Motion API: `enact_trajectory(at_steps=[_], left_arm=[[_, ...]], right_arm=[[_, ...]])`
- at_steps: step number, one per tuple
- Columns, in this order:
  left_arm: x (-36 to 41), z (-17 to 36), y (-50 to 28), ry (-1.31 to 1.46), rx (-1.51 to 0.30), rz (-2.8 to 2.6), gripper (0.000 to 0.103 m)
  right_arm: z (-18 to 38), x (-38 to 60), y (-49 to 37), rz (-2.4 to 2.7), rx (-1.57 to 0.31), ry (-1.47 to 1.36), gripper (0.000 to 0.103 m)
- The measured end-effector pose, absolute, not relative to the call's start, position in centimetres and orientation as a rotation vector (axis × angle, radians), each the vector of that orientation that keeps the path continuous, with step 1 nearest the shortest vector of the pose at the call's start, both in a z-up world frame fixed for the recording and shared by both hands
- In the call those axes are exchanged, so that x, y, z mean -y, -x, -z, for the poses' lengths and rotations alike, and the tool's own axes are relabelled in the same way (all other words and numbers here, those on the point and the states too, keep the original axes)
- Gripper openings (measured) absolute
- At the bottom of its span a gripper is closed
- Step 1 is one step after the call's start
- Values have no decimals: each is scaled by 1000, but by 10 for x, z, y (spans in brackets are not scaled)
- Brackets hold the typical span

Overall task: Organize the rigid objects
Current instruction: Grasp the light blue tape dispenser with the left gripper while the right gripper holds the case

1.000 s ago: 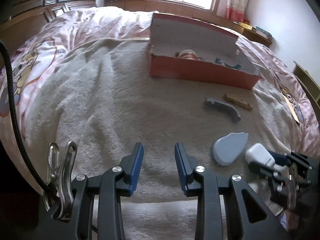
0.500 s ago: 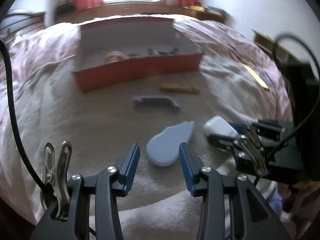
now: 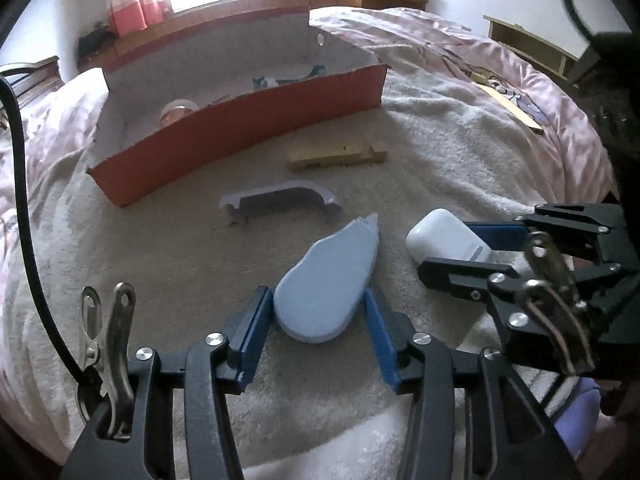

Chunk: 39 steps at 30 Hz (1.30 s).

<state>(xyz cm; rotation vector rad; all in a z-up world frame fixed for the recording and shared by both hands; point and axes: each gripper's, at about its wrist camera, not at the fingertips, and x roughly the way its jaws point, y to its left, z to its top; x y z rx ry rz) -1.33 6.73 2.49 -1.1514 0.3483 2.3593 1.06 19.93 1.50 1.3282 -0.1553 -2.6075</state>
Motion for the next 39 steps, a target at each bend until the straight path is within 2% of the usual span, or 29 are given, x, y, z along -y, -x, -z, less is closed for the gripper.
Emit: enact_trajectory(at_steps=[7, 23, 31, 36, 39], left_arm=[[-75, -23, 19, 1141, -378, -2371, 49], [-13, -20, 27, 1261, -70, -2639, 47], [-16, -18, 28, 1261, -89, -2653, 47], [-17, -18, 30, 1254, -102, -2657, 47], [-17, -18, 30, 1250, -100, -2655, 47]], right_arm=[[-15, -201, -9, 2602, 183, -1324, 46], [-14, -182, 0, 2621, 118, -1259, 46], [-10, -177, -4, 2654, 63, -1218, 47], [-8, -171, -6, 2653, 18, -1195, 57], [-7, -167, -8, 2660, -21, -1185, 59]])
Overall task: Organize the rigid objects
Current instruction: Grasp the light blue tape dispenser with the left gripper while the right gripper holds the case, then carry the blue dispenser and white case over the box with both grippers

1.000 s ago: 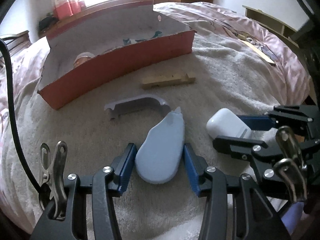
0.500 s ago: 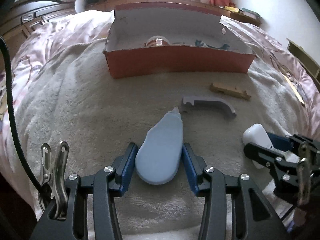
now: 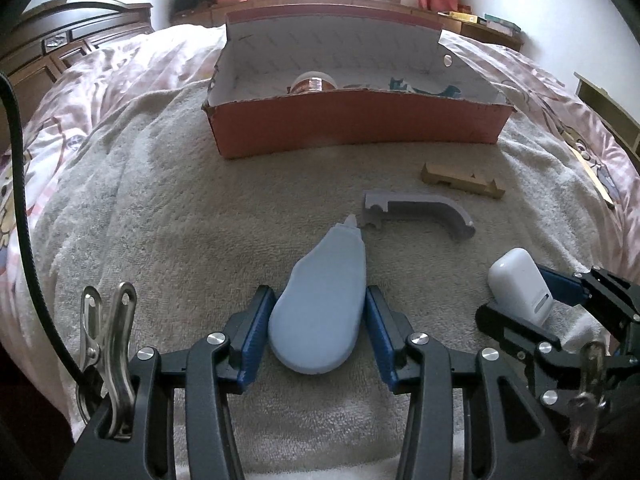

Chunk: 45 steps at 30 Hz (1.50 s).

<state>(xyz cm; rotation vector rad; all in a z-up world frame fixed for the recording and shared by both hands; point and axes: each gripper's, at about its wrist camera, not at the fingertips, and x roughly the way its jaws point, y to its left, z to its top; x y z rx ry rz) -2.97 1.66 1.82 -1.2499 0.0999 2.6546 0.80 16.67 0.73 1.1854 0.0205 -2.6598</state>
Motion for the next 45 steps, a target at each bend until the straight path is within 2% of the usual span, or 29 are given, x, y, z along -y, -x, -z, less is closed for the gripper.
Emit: enact_trajectory(at_steps=[4, 6, 8, 20, 45], left_arm=[[-16, -19, 29, 1244, -96, -2653, 46], [-16, -19, 28, 1241, -95, -2653, 46], [-16, -20, 27, 1238, -93, -2652, 46], [-10, -40, 25, 1194, -11, -2646, 46], [-7, -101, 66, 1046, 60, -2677, 46]], right_arm=[[-7, -167, -9, 2662, -26, -1173, 58], [-7, -167, -9, 2675, -37, -1170, 50], [-8, -169, -8, 2688, -40, -1166, 46], [-18, -186, -4, 2633, 133, -1132, 46], [-84, -201, 39, 2653, 205, -965, 46]])
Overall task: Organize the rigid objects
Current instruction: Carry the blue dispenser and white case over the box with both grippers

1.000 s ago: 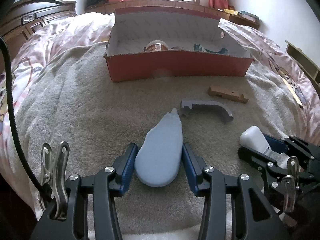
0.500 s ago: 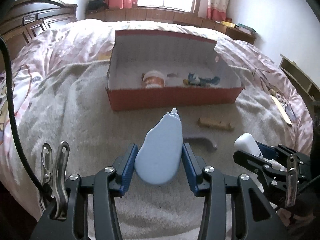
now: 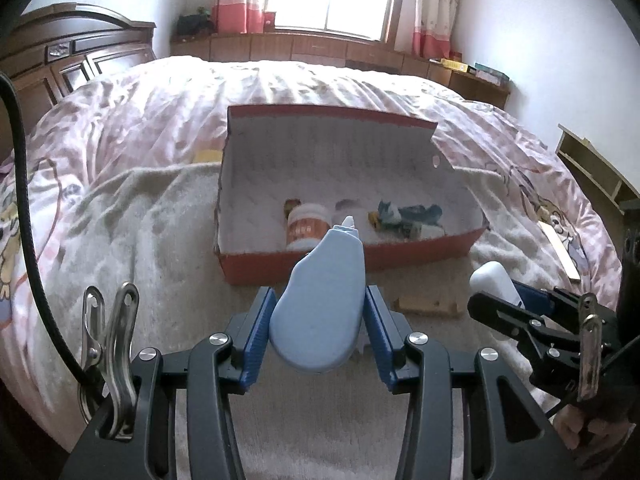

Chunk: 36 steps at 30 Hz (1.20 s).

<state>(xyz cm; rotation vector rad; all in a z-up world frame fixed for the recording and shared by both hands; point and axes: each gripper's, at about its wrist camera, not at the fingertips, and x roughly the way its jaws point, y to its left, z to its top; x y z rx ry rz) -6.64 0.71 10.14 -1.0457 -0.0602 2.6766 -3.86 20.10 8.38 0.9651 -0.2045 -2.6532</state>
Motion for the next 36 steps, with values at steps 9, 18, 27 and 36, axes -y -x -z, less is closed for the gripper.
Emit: enact_trajectory(at_steps=[9, 18, 27, 36], left_arm=[[-7, -114, 92, 1028, 61, -2690, 46], [-13, -119, 121, 1019, 37, -2699, 46], [-20, -108, 150, 1051, 24, -2688, 46], [-24, -95, 166, 1083, 20, -2677, 46]], right_arm=[[-99, -201, 65, 2661, 210, -930, 46], [-104, -208, 95, 2675, 226, -923, 46], [-102, -215, 124, 2709, 223, -931, 46], [-92, -219, 143, 2737, 206, -956, 46]])
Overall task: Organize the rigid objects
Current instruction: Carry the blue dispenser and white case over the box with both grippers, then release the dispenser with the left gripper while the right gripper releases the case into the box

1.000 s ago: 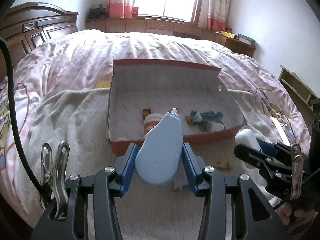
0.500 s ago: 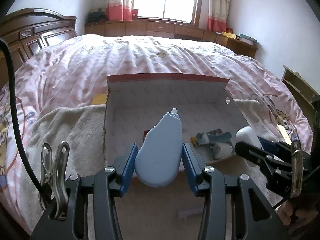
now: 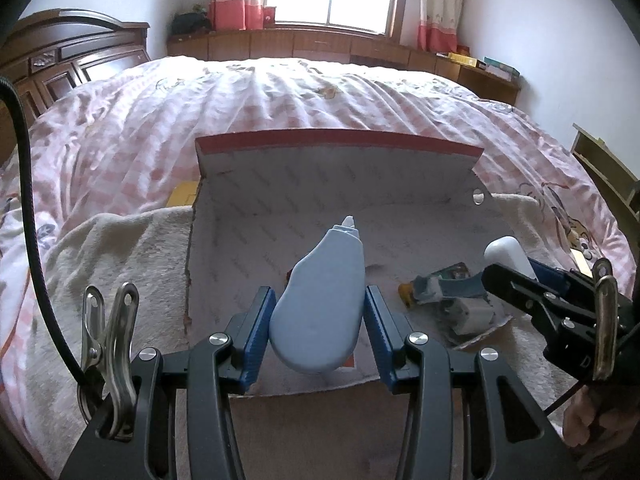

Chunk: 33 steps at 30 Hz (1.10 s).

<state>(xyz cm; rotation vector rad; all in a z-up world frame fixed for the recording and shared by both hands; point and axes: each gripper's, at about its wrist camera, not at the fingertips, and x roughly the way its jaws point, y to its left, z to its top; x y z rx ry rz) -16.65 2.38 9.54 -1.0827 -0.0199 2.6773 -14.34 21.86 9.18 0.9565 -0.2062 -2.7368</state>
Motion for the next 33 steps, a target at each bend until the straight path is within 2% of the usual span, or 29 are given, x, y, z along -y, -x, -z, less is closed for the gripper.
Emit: enact_trajectory(at_steps=[14, 33], left_arm=[[-28, -80, 178, 1107, 11, -2674, 46], [-29, -77, 183, 1118, 29, -2668, 46]], right_arm=[[-78, -218, 156, 2780, 143, -983, 46], [-69, -220, 163, 2787, 170, -1008, 46]])
